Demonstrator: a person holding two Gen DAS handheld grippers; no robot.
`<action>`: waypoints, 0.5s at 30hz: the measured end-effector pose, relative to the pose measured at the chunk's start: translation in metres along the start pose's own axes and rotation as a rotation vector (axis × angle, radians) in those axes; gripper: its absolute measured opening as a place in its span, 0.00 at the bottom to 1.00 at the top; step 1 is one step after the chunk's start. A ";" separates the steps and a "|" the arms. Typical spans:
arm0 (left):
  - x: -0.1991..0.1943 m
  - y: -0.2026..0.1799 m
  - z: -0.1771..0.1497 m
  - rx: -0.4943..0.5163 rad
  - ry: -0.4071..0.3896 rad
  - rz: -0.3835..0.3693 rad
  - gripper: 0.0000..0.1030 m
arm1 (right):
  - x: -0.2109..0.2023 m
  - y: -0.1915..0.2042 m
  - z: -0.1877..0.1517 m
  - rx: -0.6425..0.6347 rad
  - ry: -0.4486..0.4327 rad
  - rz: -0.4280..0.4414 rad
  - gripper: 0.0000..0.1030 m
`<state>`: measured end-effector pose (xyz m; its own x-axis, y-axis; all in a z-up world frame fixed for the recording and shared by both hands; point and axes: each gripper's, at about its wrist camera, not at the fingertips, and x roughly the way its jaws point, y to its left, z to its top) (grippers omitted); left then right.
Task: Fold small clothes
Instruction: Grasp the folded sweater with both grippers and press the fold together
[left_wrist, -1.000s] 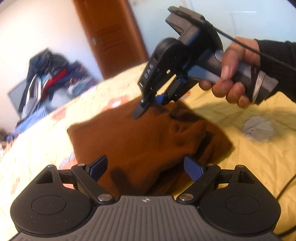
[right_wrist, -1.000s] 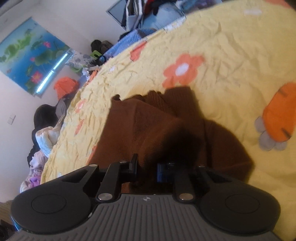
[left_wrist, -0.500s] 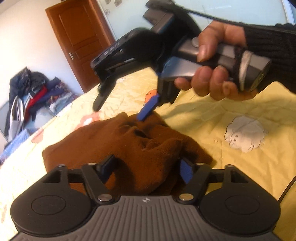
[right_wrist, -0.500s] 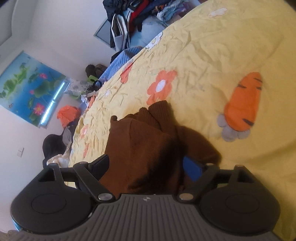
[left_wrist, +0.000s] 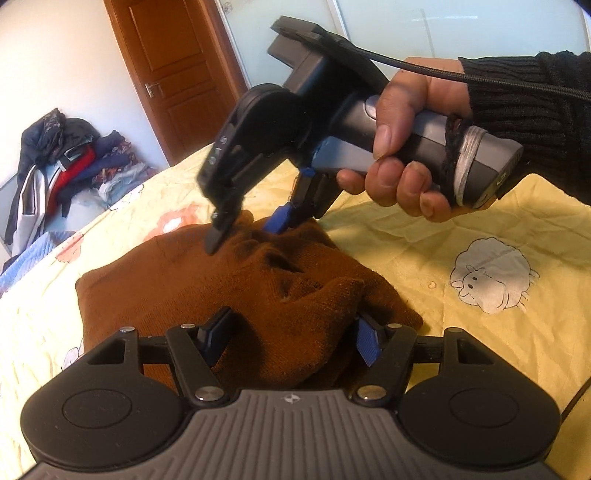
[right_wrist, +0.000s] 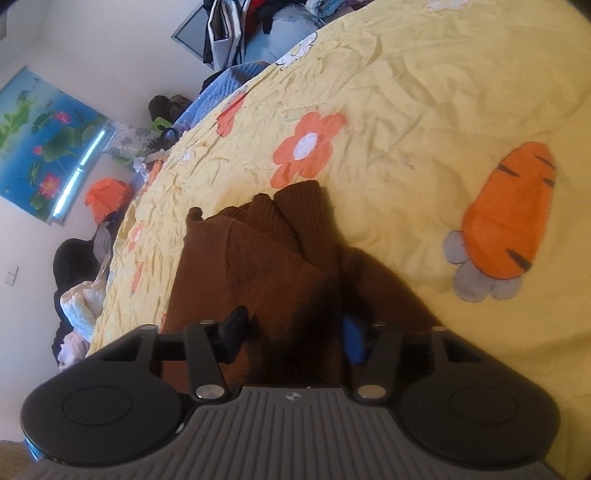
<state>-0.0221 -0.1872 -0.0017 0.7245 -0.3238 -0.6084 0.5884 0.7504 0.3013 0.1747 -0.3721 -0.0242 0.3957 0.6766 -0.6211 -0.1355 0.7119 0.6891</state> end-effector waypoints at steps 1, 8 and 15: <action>0.005 0.002 0.001 0.002 0.001 0.000 0.66 | -0.001 -0.004 0.000 0.009 -0.001 0.004 0.48; 0.009 0.005 0.004 0.000 0.006 0.001 0.65 | -0.002 -0.002 -0.003 -0.011 -0.009 -0.008 0.46; 0.000 0.004 0.014 -0.001 -0.020 -0.018 0.08 | -0.012 0.004 -0.008 -0.066 -0.054 -0.018 0.21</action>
<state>-0.0154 -0.1921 0.0097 0.7208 -0.3487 -0.5990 0.6009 0.7452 0.2893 0.1619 -0.3755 -0.0171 0.4471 0.6538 -0.6104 -0.1870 0.7357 0.6510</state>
